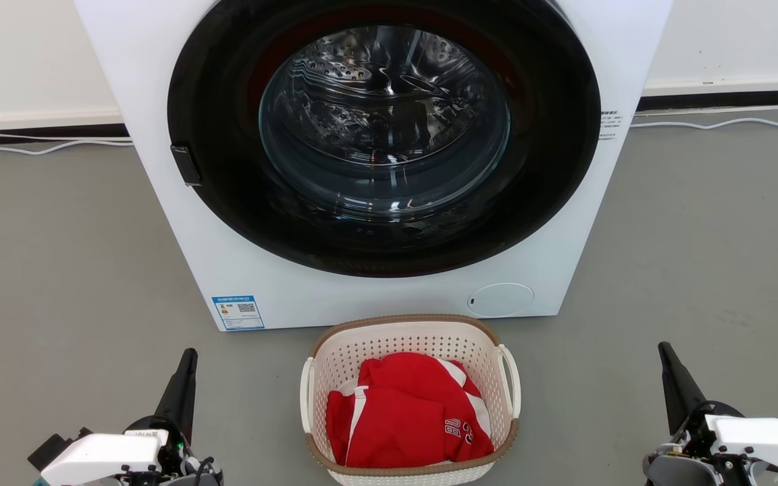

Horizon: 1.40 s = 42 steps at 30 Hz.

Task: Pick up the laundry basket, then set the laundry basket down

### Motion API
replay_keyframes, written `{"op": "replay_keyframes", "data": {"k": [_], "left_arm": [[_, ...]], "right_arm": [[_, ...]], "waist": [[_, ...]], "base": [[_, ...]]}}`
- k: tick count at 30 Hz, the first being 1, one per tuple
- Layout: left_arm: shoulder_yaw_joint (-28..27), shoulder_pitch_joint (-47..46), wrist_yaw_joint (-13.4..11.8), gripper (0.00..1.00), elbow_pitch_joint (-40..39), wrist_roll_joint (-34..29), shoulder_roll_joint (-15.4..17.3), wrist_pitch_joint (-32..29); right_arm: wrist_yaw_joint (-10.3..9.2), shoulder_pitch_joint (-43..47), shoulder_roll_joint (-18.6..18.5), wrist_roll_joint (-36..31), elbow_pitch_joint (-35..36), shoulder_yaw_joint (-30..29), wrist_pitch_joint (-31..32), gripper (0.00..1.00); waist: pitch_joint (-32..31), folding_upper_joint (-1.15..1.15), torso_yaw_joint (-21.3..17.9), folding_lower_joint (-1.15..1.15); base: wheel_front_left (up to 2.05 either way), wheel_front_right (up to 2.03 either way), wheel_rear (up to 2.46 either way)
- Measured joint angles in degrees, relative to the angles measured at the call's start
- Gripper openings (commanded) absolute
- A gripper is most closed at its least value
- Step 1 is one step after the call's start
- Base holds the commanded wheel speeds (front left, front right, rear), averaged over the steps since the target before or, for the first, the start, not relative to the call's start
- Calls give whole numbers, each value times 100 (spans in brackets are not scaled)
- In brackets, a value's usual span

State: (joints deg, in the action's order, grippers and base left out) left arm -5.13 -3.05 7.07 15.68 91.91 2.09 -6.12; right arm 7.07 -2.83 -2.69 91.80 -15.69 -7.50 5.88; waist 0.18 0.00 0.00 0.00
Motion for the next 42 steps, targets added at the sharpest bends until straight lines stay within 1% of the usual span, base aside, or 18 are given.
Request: {"op": "replay_keyframes", "data": {"k": [42], "left_arm": [[0, 0, 0, 0, 0, -1, 0, 0]], "right_arm": [[0, 0, 0, 0, 0, 0, 0, 0]], "waist": [[0, 0, 0, 0]], "base": [[0, 0, 0]]}}
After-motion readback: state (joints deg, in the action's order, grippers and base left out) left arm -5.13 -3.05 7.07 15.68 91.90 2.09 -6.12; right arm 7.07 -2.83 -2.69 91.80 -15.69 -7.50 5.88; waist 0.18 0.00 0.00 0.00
